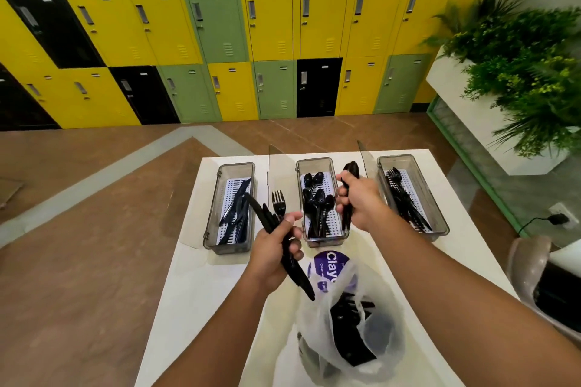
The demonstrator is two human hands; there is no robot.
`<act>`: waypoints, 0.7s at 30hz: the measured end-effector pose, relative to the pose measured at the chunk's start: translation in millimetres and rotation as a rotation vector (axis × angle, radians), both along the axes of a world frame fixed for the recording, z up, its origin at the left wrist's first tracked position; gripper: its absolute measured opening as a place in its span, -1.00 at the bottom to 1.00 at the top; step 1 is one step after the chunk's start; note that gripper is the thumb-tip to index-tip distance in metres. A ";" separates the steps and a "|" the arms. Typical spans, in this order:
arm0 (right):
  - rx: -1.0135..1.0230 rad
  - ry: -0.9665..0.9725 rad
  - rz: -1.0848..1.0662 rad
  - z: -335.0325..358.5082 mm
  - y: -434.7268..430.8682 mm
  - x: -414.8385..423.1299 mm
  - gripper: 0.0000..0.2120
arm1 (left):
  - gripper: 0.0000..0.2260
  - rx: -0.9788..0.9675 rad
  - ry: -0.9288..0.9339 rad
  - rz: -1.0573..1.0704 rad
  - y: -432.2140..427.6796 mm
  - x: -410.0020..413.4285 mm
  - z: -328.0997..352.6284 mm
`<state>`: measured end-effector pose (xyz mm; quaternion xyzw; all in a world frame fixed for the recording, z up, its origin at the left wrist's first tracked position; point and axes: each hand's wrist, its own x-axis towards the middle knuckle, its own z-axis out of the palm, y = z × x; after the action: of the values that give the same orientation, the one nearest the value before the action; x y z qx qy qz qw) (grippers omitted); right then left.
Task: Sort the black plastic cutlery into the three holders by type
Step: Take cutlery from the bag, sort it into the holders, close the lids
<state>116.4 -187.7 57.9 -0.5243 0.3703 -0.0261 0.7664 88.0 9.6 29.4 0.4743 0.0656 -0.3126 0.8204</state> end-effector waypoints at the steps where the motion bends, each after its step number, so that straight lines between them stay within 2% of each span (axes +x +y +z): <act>1: -0.052 0.060 0.073 -6.1 1.6 1.2 -0.91 | -0.84 -0.024 0.002 0.012 1.5 3.8 3.8; 5: -0.193 0.184 0.225 -30.2 8.1 7.1 -0.92 | -0.84 -0.058 -0.008 0.003 5.0 12.5 12.5; 8: -0.232 0.143 0.223 -38.0 8.8 10.4 -0.86 | -0.83 -0.054 -0.009 -0.018 5.8 12.2 13.0; 13: -0.414 0.128 0.187 -35.2 6.4 3.6 -0.75 | -0.80 -0.023 0.001 -0.089 5.4 3.9 7.1; 16: -0.335 0.041 0.254 -27.0 15.6 -5.4 -0.74 | -0.77 0.004 0.003 -0.112 3.2 0.1 1.9; 19: -0.144 -0.041 0.403 -14.7 29.1 -19.4 -0.66 | -0.77 0.029 -0.009 -0.137 -1.3 -3.4 -2.2; 21: -0.087 -0.061 0.524 -11.1 34.9 -28.4 -0.61 | -0.82 0.054 -0.029 -0.163 -4.2 -6.4 -1.9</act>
<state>88.0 -152.8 46.9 -0.6337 0.1973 0.1414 0.7345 81.6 5.4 27.5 0.5045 0.0235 -0.3695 0.7800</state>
